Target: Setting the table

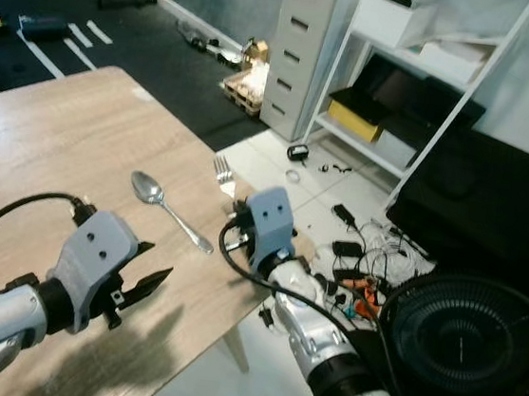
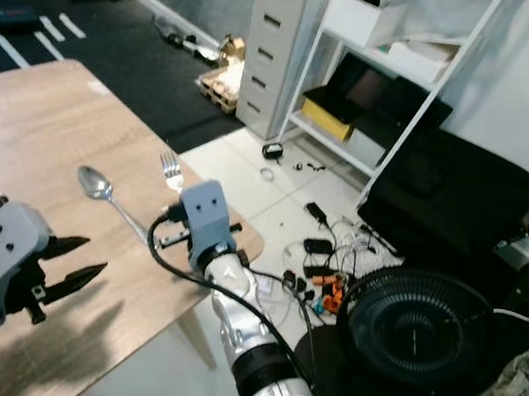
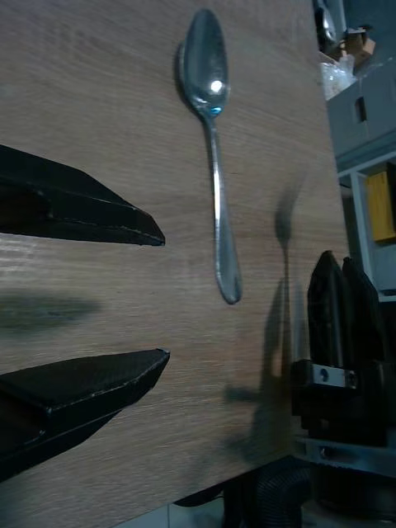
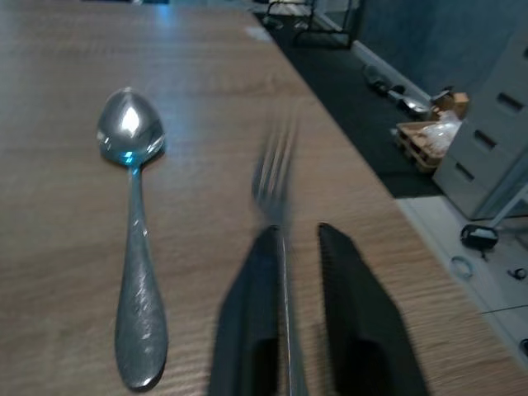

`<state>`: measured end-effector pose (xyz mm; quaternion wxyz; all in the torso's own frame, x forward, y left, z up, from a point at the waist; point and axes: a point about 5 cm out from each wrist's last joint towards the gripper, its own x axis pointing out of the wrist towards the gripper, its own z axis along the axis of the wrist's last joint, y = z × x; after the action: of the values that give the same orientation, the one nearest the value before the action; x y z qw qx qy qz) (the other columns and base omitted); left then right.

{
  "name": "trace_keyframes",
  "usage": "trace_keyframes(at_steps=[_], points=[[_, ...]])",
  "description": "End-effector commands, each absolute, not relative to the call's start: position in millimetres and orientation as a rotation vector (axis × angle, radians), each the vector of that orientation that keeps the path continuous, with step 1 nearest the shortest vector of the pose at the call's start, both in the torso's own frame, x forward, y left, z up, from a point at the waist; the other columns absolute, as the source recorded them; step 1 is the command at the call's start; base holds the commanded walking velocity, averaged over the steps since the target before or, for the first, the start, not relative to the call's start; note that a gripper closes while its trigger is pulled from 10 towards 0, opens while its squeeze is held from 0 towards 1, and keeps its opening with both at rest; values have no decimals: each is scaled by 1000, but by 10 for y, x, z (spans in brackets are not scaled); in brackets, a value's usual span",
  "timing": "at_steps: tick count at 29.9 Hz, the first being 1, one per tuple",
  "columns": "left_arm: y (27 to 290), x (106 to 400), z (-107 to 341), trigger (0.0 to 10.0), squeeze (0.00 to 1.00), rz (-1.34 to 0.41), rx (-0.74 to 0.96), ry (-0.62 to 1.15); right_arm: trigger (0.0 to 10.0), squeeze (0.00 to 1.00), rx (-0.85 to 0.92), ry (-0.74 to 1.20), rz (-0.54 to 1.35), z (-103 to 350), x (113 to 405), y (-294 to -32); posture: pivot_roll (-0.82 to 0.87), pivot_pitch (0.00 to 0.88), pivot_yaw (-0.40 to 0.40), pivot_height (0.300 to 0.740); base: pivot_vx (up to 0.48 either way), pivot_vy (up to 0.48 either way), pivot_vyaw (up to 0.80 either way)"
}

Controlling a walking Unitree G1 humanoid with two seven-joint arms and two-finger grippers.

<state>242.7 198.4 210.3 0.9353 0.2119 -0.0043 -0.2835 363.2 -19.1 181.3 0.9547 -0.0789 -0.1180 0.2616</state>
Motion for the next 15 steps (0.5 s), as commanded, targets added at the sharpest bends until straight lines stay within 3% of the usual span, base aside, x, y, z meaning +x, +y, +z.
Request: trace_keyframes(at_steps=[1, 5, 6, 15], points=[[1988, 2377, 2095, 10000, 0, -580, 427, 7, 10000, 1000, -177, -223, 558, 1738, 3625, -194, 339, 233, 14, 740, 0, 0, 0], [1965, 2375, 2073, 10000, 0, -581, 422, 13, 10000, 1000, -109, -235, 526, 1766, 3649, -253, 336, 231, 17, 740, 0, 0, 0], [1956, 2378, 2068, 10000, 0, -583, 420, 14, 10000, 0, -79, -248, 505, 1794, 3660, -287, 333, 228, 18, 740, 0, 0, 0], [1915, 2446, 2051, 10000, 0, -577, 399, 2, 10000, 0, 59, -332, 405, 1974, 3700, -543, 292, 204, 25, 740, 0, 0, 0]])
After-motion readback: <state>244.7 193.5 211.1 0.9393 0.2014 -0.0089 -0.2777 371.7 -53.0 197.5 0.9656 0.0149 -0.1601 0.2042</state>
